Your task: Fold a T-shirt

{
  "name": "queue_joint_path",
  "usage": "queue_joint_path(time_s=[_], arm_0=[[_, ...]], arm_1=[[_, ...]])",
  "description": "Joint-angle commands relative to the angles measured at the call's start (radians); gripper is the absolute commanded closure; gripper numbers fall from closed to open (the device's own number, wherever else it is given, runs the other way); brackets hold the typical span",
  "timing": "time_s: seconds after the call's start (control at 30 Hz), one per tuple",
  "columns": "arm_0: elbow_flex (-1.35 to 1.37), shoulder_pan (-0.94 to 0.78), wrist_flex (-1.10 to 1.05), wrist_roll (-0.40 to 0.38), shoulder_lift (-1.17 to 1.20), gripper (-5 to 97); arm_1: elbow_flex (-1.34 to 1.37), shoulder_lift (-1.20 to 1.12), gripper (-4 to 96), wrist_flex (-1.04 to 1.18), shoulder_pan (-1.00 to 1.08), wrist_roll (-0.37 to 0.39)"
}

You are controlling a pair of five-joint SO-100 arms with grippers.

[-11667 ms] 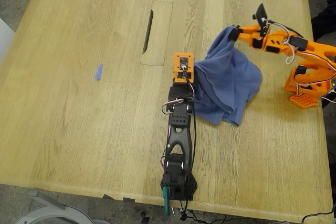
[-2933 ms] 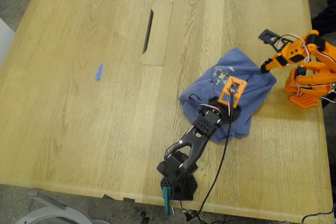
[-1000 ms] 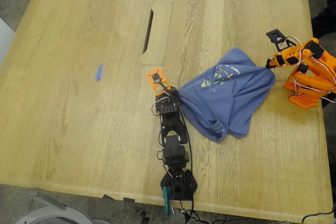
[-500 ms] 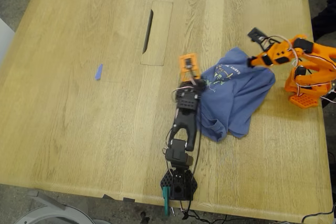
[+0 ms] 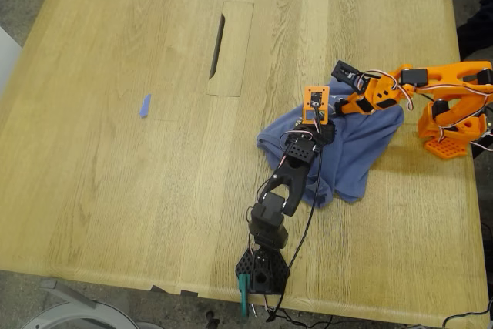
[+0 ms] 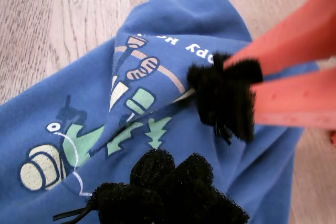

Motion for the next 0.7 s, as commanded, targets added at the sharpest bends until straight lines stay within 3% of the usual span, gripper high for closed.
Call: queue_joint_path(time_s=[0.0, 0.3, 0.67], arm_0=[[-0.012, -0.038, -0.087, -0.015, 0.002, 92], [0.031, -0.193, -0.141, -0.018, -0.048, 92], [0.166, -0.380, -0.189, -0.021, -0.040, 92]], arm_1=[[0.078, 0.067, 91.3, -0.037, 0.006, 0.014], [0.362, 0.373, 91.3, 0.123, 0.021, 0.052], [0.408, 0.723, 91.3, 0.505, 0.123, 0.064]])
